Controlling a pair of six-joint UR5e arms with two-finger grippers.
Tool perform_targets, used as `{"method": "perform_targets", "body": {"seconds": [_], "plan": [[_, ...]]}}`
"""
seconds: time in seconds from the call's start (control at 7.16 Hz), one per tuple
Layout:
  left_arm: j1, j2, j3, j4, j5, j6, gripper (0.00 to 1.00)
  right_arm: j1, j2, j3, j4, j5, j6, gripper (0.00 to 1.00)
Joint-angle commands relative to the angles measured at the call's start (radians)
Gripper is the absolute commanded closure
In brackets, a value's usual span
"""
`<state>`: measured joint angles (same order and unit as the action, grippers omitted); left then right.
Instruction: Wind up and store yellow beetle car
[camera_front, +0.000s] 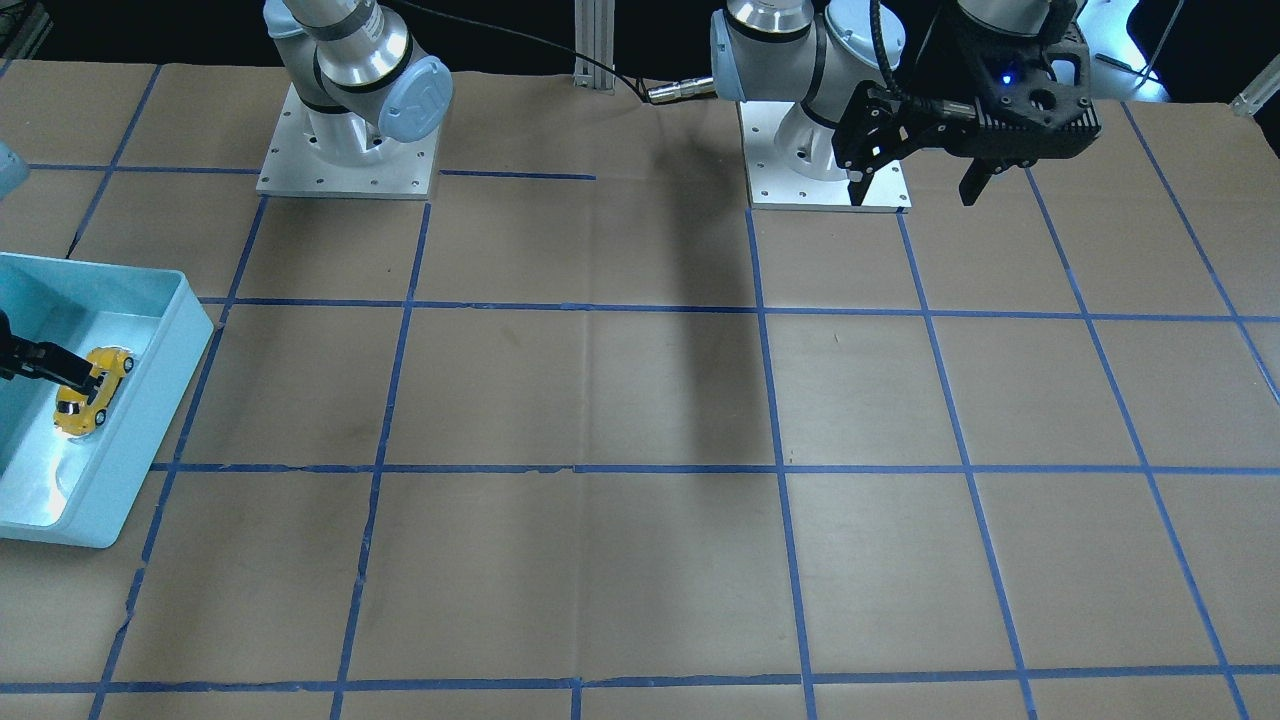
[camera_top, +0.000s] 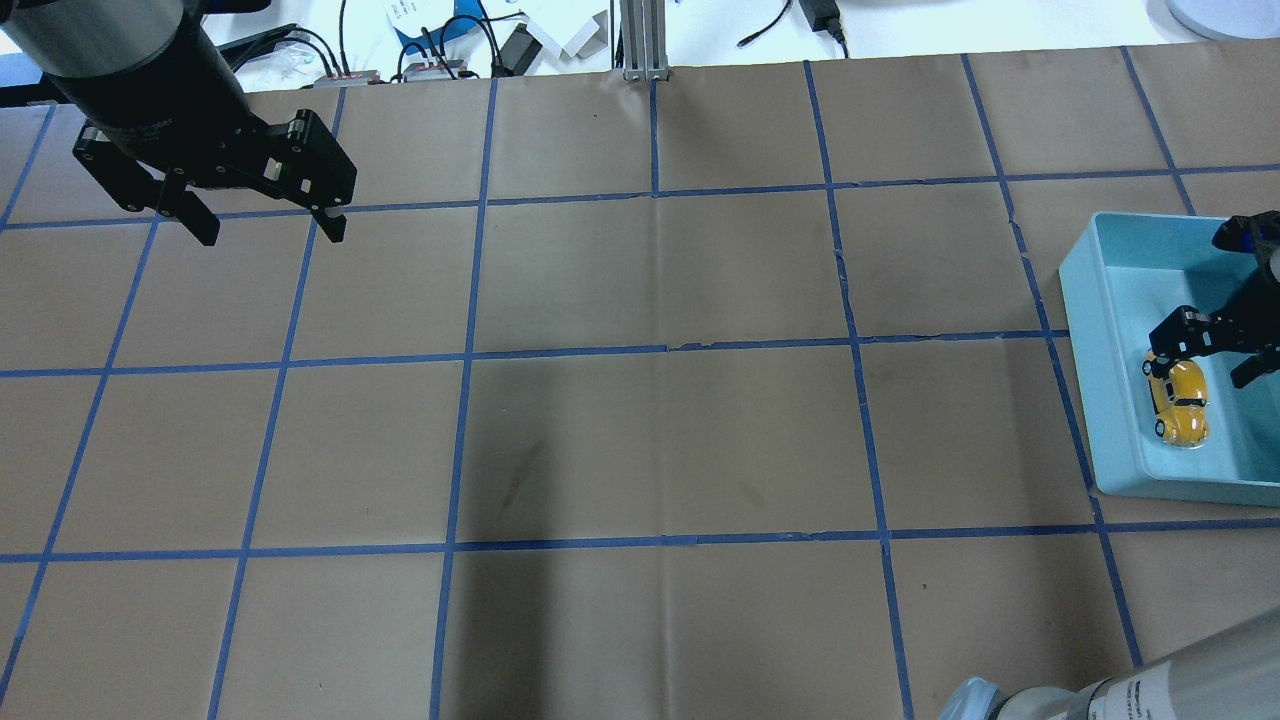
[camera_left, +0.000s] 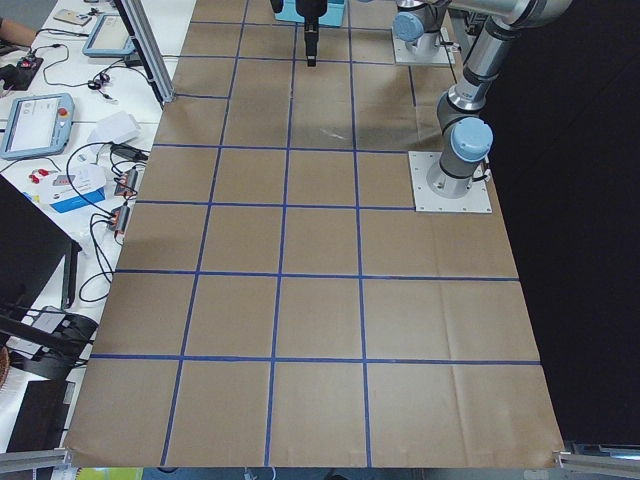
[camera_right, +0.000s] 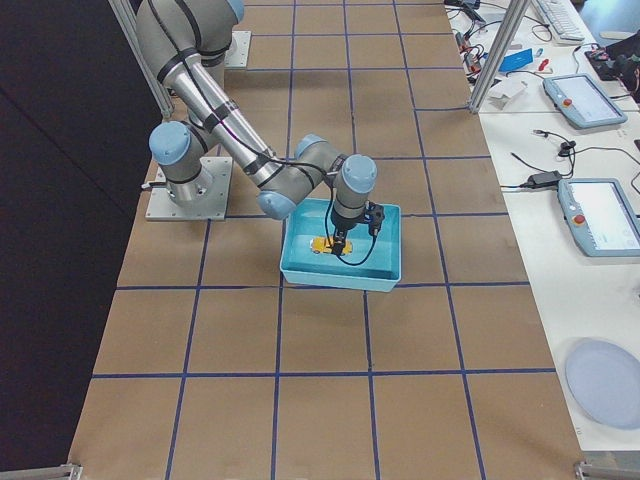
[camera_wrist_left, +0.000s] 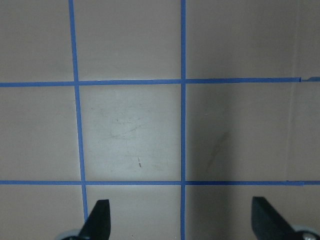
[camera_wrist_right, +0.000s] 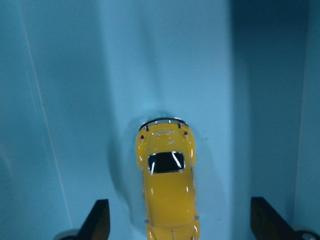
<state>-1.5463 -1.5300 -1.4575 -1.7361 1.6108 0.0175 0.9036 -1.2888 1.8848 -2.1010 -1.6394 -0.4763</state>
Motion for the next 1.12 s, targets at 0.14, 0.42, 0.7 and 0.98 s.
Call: {"method": "perform_targets", "body": {"seconds": [0.14, 0.42, 0.7, 0.98], "plan": [[-0.005, 0.005, 0.000, -0.003, 0.001, 0.001, 0.00, 0.114, -0.130, -0.113, 0.200, 0.012, 0.004, 0.00], [0.002, -0.004, 0.000, 0.003, 0.003, 0.012, 0.00, 0.219, -0.193, -0.231, 0.323, 0.013, 0.013, 0.00], [0.014, 0.004, 0.002, 0.000, 0.021, 0.070, 0.00, 0.373, -0.211, -0.358, 0.459, 0.070, 0.118, 0.00], [0.021, -0.006, 0.005, 0.004, 0.020, 0.071, 0.00, 0.603, -0.221, -0.412, 0.489, 0.098, 0.302, 0.00]]}}
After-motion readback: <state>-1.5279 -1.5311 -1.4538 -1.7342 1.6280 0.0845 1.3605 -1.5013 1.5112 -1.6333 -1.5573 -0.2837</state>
